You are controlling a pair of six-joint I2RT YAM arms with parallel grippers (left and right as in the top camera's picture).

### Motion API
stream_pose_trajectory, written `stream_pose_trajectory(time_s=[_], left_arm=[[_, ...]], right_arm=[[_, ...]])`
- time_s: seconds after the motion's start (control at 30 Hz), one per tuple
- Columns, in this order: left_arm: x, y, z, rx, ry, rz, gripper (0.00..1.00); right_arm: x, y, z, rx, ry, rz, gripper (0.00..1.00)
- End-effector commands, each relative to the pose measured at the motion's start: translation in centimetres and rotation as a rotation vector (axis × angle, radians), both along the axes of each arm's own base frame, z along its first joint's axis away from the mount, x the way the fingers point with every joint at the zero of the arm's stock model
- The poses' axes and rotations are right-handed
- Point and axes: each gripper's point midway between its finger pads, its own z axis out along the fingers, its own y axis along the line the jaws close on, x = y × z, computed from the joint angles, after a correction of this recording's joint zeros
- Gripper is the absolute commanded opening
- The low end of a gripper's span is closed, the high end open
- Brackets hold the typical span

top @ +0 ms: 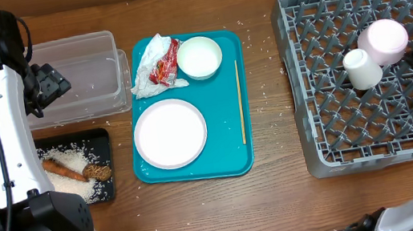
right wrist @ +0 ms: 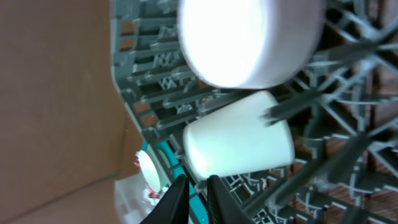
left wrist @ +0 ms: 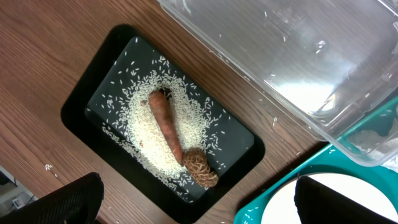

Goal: Sort waste into correct bins and load items into the dishwasher
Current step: 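Lower the white cup into the rack beside the pink bowl and release, then press the right gripper down on the white cup to seat it in the rack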

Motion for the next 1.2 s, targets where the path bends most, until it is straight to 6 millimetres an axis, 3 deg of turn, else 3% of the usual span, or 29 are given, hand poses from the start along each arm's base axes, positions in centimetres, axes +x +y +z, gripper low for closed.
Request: stream_pose_trajectory(time_s=[0.0,0.1,0.23,0.4,0.5,0.63,1.17], left_arm=[[0.1,-0.3,1.0,0.007,-0.031,-0.011,1.0],[0.1,-0.3,1.0,0.007,-0.031,-0.011,1.0],[0.1,-0.3,1.0,0.007,-0.031,-0.011,1.0],[0.1,-0.2,1.0,0.007,-0.031,-0.011,1.0],[0.1,-0.2,1.0,0.007,-0.031,-0.011,1.0],[0.1,-0.2,1.0,0.007,-0.031,-0.011,1.0],[0.1,-0.2,1.0,0.007,-0.031,-0.011,1.0]], right_arm=[[1.2,2.6,4.4,-0.295,-0.051,0.082,0.13],[2.5,5.4,3.7,-0.435,0.002,0.147,0.12],[3.7,9.1,0.9,-0.59,0.134,0.186,0.08],[3.8,10.7,-1.0,-0.678,0.233,0.163,0.08],[3.7,10.5,-1.9,-0.682,0.267,0.168,0.09],[3.1,8.3,-3.4,-0.73,0.344,0.131,0.09],[2.1,4.9,-3.5,-0.725,0.389,0.049,0.09]])
